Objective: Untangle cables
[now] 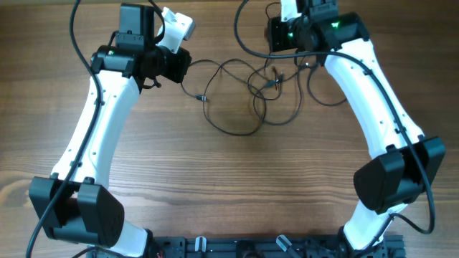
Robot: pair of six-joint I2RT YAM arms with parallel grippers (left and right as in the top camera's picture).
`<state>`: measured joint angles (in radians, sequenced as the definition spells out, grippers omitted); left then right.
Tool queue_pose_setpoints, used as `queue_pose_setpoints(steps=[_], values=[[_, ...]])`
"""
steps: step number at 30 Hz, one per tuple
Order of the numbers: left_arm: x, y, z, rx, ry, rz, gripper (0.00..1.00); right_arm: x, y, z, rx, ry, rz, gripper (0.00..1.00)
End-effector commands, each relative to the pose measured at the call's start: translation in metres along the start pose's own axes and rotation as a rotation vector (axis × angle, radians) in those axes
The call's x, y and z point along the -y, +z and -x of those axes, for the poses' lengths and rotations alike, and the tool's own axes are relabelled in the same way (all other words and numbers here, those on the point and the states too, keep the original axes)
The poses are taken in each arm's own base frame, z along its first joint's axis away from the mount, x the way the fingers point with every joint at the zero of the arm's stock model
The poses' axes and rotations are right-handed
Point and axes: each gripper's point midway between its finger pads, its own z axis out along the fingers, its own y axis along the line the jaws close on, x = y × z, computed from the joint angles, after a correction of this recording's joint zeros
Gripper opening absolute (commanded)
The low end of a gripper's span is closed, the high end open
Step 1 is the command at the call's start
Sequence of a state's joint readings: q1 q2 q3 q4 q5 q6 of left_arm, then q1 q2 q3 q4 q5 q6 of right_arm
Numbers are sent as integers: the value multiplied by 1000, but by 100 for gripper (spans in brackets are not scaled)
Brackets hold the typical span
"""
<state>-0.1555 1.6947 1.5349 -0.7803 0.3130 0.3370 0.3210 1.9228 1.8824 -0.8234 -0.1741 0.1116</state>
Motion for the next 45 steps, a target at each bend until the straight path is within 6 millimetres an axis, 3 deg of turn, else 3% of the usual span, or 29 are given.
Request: queue_pose_setpoints(steps=[1, 9, 13, 18, 25, 31, 37, 42, 45], values=[[6, -8, 2, 17, -5, -15, 15, -3, 6, 0, -6, 24, -2, 92], [6, -8, 2, 17, -5, -16, 15, 1, 6, -6, -29, 24, -25, 94], [6, -8, 2, 14, -6, -16, 15, 24, 3, -18, -63, 139, -160, 95], [6, -8, 2, 15, -6, -16, 15, 48, -5, -45, -132, 318, -318, 95], [6, -9, 2, 16, -5, -16, 15, 59, -1, -74, -182, 501, -407, 95], [6, -12, 6, 33, 2, -11, 15, 71, 7, -100, -221, 521, -482, 94], [4, -24, 28, 127, 34, 16, 19, 71, 13, -88, -167, 390, -504, 93], [-9, -35, 62, 260, 76, 90, 35, 70, 16, -79, -144, 326, -493, 93], [-17, -38, 66, 274, 78, 139, 37, 79, 11, -80, -138, 315, -551, 91]])
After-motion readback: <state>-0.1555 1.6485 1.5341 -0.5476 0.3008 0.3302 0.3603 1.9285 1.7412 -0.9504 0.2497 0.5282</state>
